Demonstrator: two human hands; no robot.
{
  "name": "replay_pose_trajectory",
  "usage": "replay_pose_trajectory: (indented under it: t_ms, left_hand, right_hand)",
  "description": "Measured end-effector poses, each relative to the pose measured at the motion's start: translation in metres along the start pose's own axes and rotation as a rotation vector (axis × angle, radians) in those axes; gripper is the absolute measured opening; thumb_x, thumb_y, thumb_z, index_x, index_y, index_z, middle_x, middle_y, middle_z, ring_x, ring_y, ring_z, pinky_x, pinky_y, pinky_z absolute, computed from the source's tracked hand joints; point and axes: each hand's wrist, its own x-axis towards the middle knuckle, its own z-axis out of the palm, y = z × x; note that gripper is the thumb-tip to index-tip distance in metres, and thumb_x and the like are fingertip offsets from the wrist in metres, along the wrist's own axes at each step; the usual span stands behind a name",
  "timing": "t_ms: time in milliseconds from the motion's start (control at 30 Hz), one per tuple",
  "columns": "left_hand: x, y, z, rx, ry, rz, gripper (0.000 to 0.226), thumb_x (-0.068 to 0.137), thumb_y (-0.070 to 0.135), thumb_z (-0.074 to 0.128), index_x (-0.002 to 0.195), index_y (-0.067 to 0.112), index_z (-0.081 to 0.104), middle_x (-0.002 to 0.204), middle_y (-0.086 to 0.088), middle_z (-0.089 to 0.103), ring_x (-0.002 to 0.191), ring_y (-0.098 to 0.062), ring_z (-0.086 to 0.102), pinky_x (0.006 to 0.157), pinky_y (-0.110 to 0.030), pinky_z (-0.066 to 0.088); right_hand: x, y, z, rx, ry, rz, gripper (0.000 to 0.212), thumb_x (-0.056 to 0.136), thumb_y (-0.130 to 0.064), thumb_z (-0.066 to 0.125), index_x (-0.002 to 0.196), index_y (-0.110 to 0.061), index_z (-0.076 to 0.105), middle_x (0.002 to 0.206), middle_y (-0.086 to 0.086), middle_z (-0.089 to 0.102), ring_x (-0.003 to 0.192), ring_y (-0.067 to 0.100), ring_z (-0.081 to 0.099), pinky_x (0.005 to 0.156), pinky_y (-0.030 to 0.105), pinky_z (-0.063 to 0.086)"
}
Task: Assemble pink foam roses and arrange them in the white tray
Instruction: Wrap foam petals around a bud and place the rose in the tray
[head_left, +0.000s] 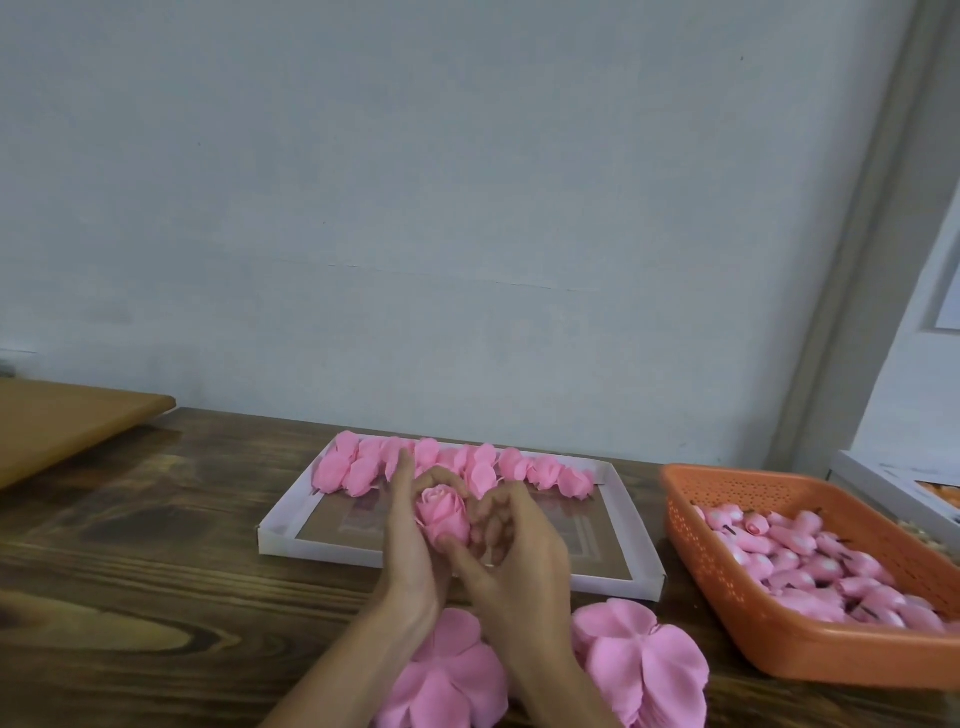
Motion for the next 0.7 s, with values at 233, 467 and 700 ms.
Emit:
replay_pose_trajectory:
  t_ms: [233,467,700]
  left_hand:
    - [-0.007,-0.006,0.000,0.080,-0.061,-0.045,0.074,0.058,0.088,0.073,0.069,0.015,0.066,0.070,-0.008,0.061,0.066,-0.021,0.063,0.059,-0.033,0.048]
    - [-0.009,-0.002,0.000,0.059,-0.081,-0.045,0.075,0.052,0.092,0.074,0.059,0.018,0.063,0.060,-0.011,0.053,0.054,-0.020,0.057,0.048,-0.031,0.048]
    - [-0.008,-0.001,-0.001,0.082,-0.078,-0.056,0.080,0.054,0.092,0.072,0.063,0.014,0.061,0.066,-0.013,0.052,0.056,-0.023,0.053,0.052,-0.033,0.042]
  right_hand:
    - [0.008,0.000,-0.012,-0.181,-0.144,-0.216,0.069,0.074,-0.029,0.076,0.130,-0.058,0.047,0.121,-0.026,0.039,0.106,0.001,0.054,0.080,0.017,0.053]
    - [0.008,0.001,-0.014,-0.244,-0.137,-0.284,0.049,0.075,-0.034,0.076,0.119,-0.046,0.061,0.115,-0.020,0.044,0.098,0.000,0.053,0.074,0.023,0.054]
    - [0.008,0.002,-0.013,-0.268,-0.117,-0.319,0.046,0.074,-0.031,0.080,0.117,-0.041,0.065,0.112,-0.014,0.049,0.095,0.005,0.054,0.071,0.025,0.053]
